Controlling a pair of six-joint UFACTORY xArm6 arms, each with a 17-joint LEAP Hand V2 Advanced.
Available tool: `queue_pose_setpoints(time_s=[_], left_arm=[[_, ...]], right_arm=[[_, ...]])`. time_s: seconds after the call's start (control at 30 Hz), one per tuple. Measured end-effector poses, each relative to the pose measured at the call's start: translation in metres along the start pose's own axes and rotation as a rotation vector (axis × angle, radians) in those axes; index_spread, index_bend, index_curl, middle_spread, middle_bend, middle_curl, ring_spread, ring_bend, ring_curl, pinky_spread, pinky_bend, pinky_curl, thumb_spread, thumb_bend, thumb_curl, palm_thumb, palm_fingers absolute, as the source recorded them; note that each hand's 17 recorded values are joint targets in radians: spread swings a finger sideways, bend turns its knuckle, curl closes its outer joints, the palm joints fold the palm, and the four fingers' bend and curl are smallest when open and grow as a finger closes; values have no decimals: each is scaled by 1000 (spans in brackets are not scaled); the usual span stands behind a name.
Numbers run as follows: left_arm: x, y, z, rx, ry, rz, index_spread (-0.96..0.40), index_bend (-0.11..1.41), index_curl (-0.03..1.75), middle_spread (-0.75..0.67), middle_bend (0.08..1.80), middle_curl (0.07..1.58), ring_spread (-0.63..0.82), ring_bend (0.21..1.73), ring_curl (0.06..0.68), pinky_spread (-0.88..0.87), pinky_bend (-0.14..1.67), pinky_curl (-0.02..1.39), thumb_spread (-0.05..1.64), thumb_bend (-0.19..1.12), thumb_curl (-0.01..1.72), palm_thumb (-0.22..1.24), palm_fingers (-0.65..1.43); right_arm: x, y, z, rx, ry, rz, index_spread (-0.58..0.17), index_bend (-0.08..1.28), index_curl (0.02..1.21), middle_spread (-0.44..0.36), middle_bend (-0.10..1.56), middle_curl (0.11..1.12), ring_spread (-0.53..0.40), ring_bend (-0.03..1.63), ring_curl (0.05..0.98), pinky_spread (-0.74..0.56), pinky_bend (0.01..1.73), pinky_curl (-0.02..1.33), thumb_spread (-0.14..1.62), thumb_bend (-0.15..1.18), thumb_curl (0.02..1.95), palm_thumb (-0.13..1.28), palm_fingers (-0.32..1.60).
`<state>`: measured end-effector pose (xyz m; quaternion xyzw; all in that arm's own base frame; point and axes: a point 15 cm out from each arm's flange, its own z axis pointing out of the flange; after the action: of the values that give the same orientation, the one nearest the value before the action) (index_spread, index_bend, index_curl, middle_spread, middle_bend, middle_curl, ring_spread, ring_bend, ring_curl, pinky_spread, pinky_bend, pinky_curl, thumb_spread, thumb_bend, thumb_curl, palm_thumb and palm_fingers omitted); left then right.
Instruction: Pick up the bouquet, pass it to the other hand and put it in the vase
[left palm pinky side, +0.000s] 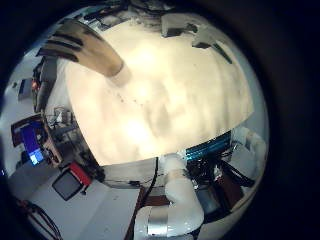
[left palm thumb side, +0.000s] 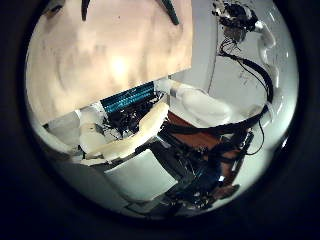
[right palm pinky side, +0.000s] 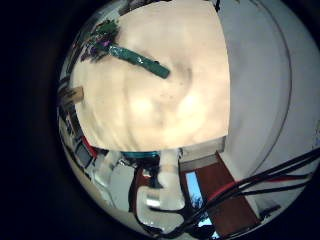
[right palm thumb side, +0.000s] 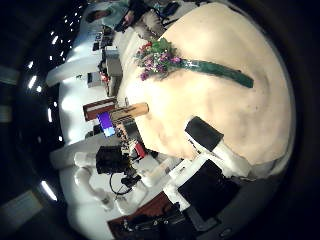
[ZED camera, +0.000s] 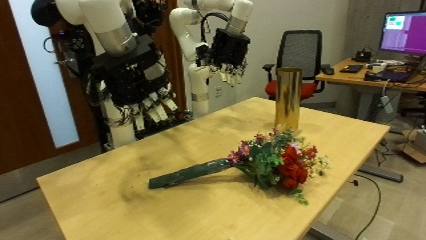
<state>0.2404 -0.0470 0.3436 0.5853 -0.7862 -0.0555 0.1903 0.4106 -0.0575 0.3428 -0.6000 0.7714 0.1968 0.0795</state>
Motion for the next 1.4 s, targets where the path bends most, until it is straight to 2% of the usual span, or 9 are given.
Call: queue_pose_setpoints(time_s=[0.23, 0.37, 0.53, 0.67, 1.4], left_arm=[[-1, -9, 5, -29, 13, -4, 28, 178, 380, 69, 249, 379, 207, 588, 98, 329, 263, 242, 933, -29, 294, 296, 412], [-2, -11, 11, -44, 16, -8, 28, 181, 380, 69, 250, 378, 219, 584, 97, 337, 258, 241, 935, -29, 293, 298, 412], [-2, -12, 9, -42, 12, -20, 28, 184, 383, 74, 245, 378, 228, 578, 95, 350, 244, 241, 936, -29, 293, 298, 406], [-4, -13, 9, -41, 10, -26, 28, 180, 385, 80, 243, 377, 233, 570, 95, 358, 239, 242, 936, -29, 293, 298, 407], [-5, -15, 11, -54, 13, -26, 28, 178, 375, 79, 246, 379, 222, 568, 96, 361, 219, 252, 938, -29, 298, 291, 418]], right_arm=[[4, -40, 60, -27, 7, 12, -177, 127, 245, 81, 315, 357, 142, 482, 223, 286, 371, 295, 1084, -23, 369, 672, 215], [4, -56, 94, 7, 23, 12, -151, 137, 227, 46, 319, 359, 98, 553, 243, 268, 402, 303, 1084, -22, 371, 671, 192], [15, -72, 127, 53, 41, 26, -134, 162, 248, 51, 309, 359, 85, 551, 240, 261, 402, 298, 1079, -20, 375, 681, 193], [21, -74, 150, 10, 42, 40, -135, 159, 260, 52, 308, 361, 84, 545, 237, 255, 394, 292, 1073, -21, 380, 695, 204], [45, -82, 183, -68, 47, 72, -148, 155, 268, 68, 319, 365, 82, 547, 231, 248, 364, 284, 1005, -23, 424, 775, 199]])
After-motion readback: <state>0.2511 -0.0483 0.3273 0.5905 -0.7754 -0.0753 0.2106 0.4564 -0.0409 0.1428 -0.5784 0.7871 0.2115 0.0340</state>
